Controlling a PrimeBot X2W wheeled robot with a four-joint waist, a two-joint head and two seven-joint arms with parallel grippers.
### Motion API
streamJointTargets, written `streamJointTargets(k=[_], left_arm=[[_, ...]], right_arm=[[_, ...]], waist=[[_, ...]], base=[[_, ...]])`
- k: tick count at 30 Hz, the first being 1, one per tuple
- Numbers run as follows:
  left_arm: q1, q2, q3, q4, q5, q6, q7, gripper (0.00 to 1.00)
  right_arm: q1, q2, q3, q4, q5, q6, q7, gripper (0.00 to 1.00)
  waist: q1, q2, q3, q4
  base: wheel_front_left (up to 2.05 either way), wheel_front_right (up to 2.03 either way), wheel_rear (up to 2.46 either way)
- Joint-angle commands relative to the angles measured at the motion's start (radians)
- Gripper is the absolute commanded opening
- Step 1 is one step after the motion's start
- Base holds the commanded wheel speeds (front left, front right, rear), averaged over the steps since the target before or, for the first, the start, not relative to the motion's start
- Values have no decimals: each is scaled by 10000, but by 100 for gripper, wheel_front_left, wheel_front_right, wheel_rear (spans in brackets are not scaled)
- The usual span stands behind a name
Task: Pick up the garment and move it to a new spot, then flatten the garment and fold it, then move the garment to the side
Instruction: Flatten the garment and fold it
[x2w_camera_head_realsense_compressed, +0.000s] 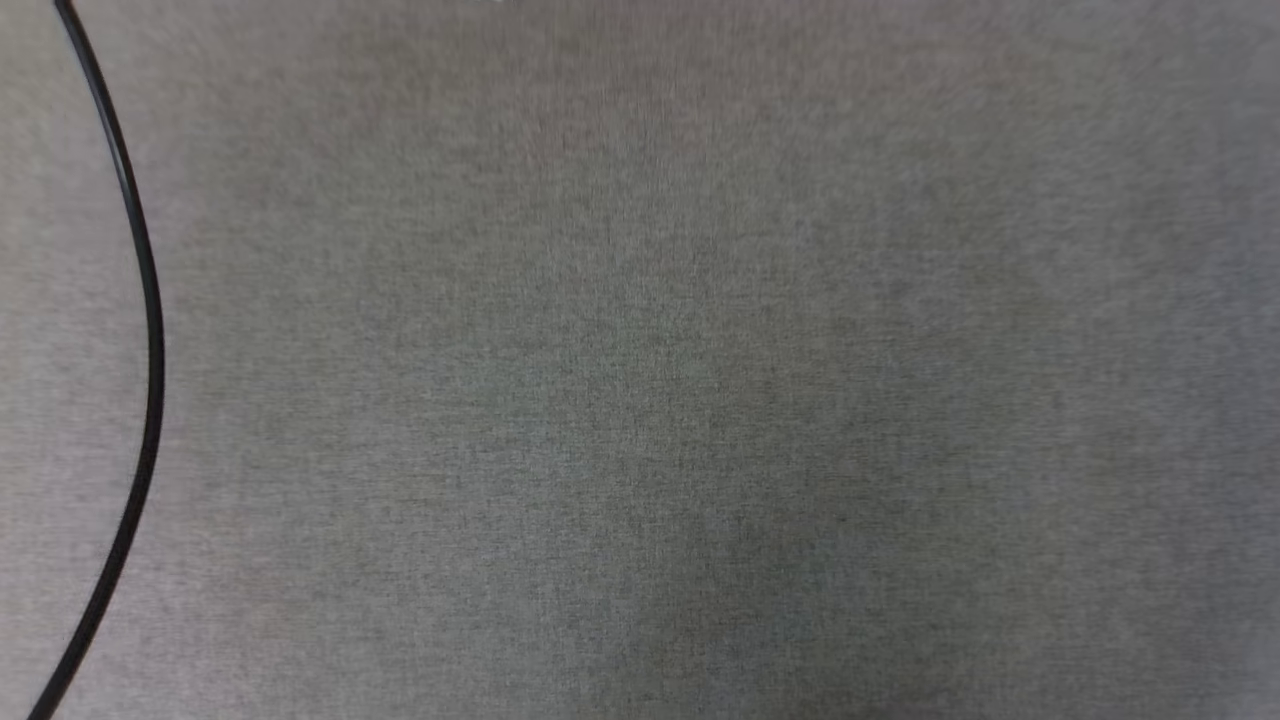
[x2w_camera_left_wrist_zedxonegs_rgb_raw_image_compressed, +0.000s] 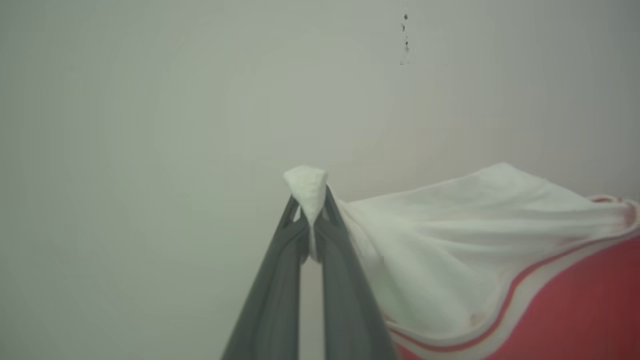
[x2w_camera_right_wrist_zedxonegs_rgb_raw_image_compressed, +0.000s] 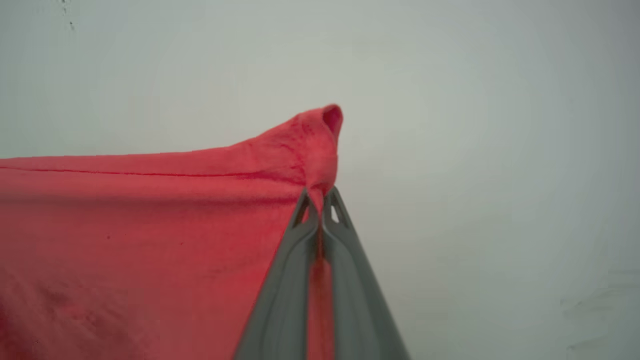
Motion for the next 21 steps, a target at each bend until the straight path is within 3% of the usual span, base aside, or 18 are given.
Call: streamJointTargets(k=[1,10,17,21], left_arm=[[-109,-70,76,165,-100,-10,-140,0],[419,-442,280,1325,-724,-456,-632,0],[1381,-621,543,2019,-1346,-917,-1128,0],[2632,-670,674,2294,-1686,-1224,-1524,0]], right_arm=[[-224,58,63,128,-15,-18,-121,0],[-99,145,668,946,513,-16,-164,0],[1056,147,1572,823,1349,-16,-246,0],[2506,-38,2264,549,2010,-16,-350,0]], waist=[[-3,0,508,60],[-3,0,1035,226],[-3,0,839,199],[-3,0,406,170]], base=[[0,0,0],[0,0,0],[0,0,0],[0,0,0]])
